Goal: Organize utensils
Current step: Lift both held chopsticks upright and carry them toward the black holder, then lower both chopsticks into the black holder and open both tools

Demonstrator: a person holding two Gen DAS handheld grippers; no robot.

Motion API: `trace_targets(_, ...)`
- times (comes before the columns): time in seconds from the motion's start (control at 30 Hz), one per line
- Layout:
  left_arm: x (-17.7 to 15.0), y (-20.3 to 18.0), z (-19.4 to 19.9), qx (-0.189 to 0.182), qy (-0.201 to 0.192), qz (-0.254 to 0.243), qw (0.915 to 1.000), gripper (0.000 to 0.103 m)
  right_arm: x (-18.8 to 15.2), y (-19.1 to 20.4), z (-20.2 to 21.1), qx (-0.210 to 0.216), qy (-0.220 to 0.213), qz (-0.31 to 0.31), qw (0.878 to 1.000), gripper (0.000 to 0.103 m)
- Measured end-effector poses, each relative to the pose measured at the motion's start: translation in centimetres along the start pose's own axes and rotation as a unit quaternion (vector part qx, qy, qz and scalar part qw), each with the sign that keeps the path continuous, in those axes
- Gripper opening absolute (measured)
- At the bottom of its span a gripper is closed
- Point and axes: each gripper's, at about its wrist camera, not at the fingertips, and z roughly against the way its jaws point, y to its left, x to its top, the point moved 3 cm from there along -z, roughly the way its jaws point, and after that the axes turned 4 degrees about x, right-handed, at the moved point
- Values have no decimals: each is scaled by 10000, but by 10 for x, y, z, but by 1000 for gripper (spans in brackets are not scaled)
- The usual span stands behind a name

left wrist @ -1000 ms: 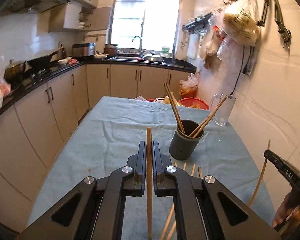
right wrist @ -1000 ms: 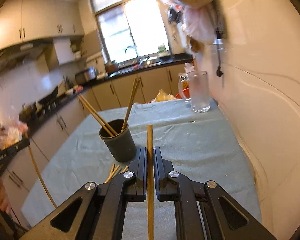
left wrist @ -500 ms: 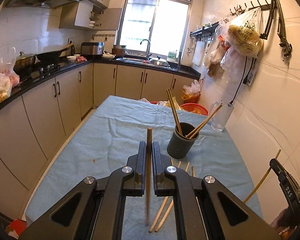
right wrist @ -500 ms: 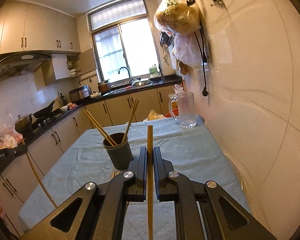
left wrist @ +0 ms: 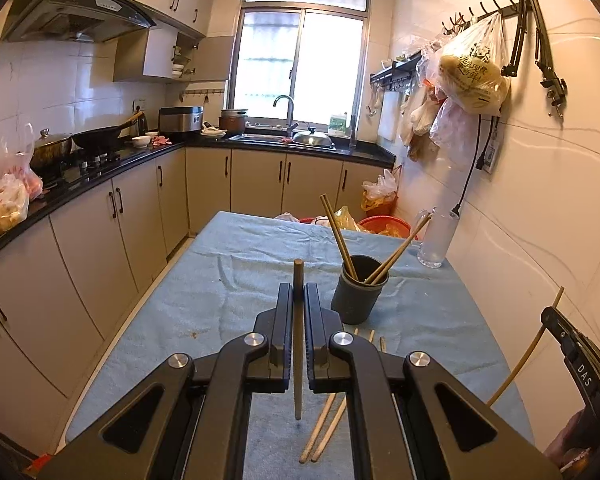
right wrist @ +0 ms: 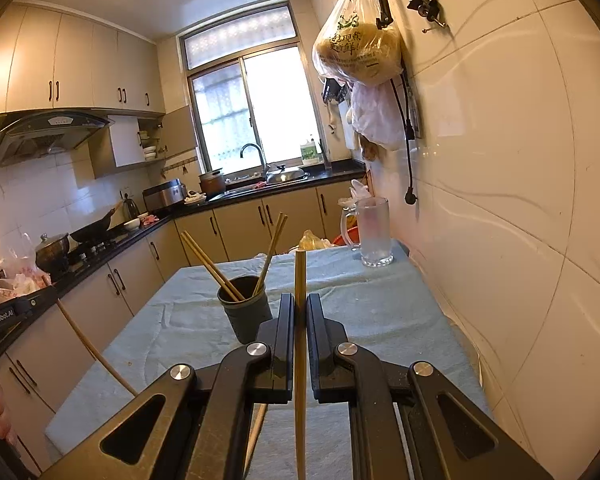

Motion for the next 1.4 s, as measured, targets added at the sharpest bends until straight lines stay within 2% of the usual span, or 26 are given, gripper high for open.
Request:
trace_targets(0.53,3,-3,-3,11,-16,-19,10000,5,9,12,-10,132,43,118,9998,7)
trace_targets(0.87,9,-1,-11,12,26,-86,10000,5,13,22,-33,292,179,154,9993,7)
trace_targets(1.07,18,-1,-22,-174,115,-135,9997,5,16,26,-50,410,246,182,9987,7)
trace_targets(1.4,51,-12,-27,-808,115,-410,9958,5,43,22,-77,651,194,77,9977,7)
